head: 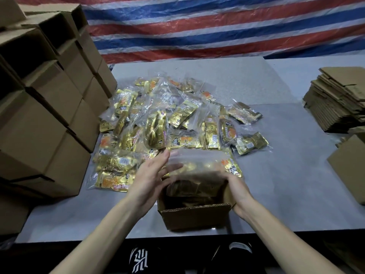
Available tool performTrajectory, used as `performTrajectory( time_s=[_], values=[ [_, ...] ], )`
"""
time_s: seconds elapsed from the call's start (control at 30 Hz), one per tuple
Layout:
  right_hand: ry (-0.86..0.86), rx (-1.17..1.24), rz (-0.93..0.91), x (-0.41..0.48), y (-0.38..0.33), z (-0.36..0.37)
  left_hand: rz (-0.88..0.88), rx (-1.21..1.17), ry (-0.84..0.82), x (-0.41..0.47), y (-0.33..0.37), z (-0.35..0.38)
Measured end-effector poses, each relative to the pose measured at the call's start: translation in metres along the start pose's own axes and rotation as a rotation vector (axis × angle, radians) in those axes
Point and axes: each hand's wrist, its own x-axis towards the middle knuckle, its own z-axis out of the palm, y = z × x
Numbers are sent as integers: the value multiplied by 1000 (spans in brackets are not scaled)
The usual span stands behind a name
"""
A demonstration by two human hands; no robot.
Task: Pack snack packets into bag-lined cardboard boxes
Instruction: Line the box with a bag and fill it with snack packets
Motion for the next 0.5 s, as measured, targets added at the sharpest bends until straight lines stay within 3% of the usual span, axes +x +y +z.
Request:
performTrajectory(
  time_s=[0.1, 0.27, 0.37, 0.5],
  values=[
    [17, -60, -39, -3, -1, -1, 1, 29, -16, 10, -18, -13],
    [-66, -181, -355, -13, -7, 2, 111, 491, -85, 16, -30, -27],
    [-120, -199, -490, -15, -4, 4, 238, 624, -7, 17, -29, -21],
    [-109, -300, -709, -14, 0, 4, 322, 627, 91, 19, -30, -16]
  ],
)
